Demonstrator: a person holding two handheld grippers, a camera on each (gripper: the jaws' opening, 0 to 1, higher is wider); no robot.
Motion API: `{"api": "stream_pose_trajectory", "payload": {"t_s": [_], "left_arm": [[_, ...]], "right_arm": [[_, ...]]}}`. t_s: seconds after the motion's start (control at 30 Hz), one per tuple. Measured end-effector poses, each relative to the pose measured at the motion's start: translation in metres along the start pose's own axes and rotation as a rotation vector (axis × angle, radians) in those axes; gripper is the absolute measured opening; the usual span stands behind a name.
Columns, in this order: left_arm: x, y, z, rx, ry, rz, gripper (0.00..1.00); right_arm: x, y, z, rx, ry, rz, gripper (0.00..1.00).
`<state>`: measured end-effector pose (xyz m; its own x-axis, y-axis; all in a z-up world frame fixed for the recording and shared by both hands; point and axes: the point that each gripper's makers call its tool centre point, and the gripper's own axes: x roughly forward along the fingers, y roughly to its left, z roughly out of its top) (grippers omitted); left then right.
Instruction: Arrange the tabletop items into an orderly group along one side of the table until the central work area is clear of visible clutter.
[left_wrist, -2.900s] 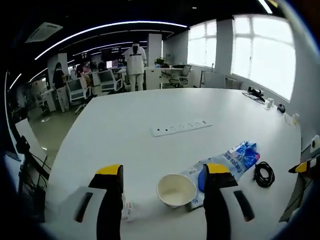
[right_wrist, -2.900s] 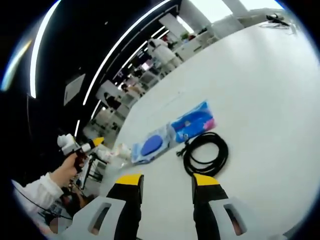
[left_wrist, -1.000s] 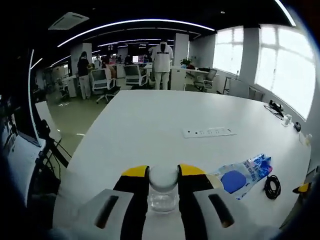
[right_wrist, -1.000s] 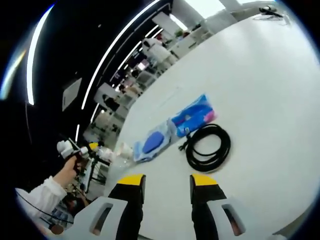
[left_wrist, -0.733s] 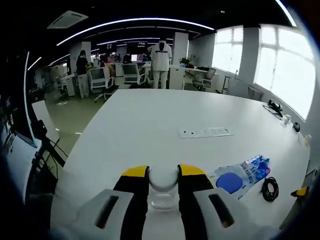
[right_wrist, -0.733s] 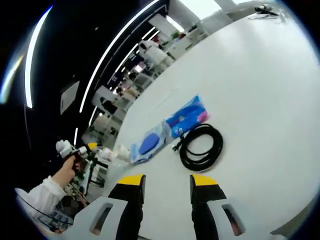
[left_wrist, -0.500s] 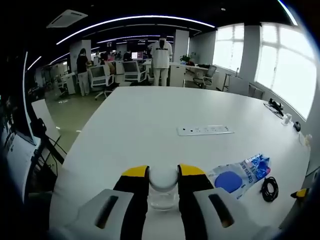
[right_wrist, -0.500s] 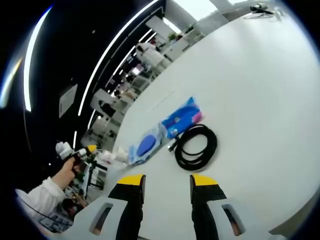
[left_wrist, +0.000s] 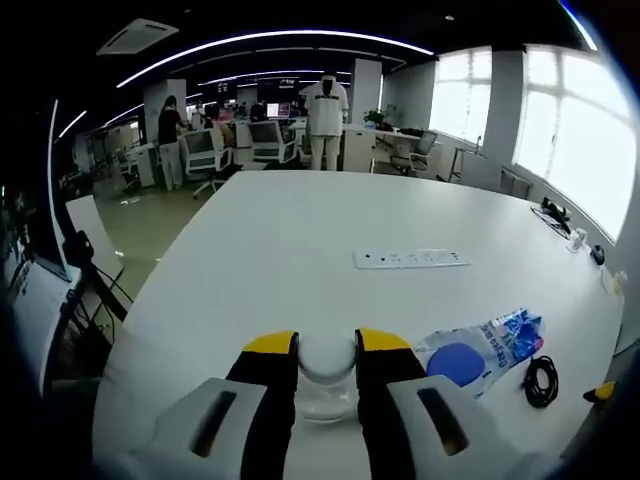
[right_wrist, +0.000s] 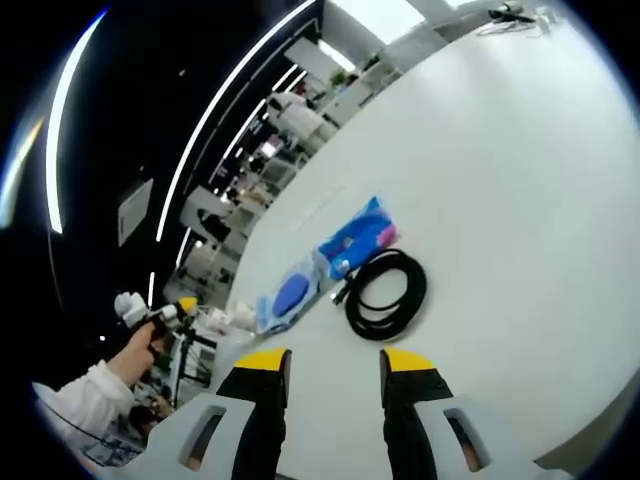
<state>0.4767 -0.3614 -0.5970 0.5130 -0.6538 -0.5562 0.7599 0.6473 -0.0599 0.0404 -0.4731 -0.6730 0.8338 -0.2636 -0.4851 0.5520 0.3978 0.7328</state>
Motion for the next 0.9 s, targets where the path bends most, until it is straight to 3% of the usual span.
{"api": "stream_pose_trajectory", "payload": {"t_s": [0.27,0.33,0.37,0.43,0.53,0.67,0.9], "left_arm": [[-0.001,0.000,-0.001,0.017,-0.009,-0.009,0.22],[0.000,-0.001,0.000,0.016,-0.018,-0.019,0.36],[0.000,-0.001,0.003,0.032,-0.040,-0.018,0.48],[-0.001,-0.005,0.006,0.045,-0.066,-0.044,0.60],[-0.005,-0.008,0.004,0.071,-0.068,-0.077,0.59],[-0.009,-0.006,-0.006,0.067,-0.064,-0.102,0.68],[-0.028,-0.002,-0.044,0.069,-0.039,-0.133,0.78]], "right_arm": [[-0.002,0.000,0.001,0.007,-0.013,0.001,0.35],[-0.002,0.001,0.002,0.002,-0.015,0.001,0.36],[-0.002,0.001,0.002,-0.007,-0.014,0.002,0.36],[-0.002,0.004,0.003,-0.018,-0.013,0.006,0.37],[-0.002,0.006,0.003,-0.078,0.001,0.000,0.39],[0.000,0.009,0.001,-0.122,0.016,-0.004,0.41],[0.000,0.006,-0.003,-0.222,0.059,-0.018,0.46]]}}
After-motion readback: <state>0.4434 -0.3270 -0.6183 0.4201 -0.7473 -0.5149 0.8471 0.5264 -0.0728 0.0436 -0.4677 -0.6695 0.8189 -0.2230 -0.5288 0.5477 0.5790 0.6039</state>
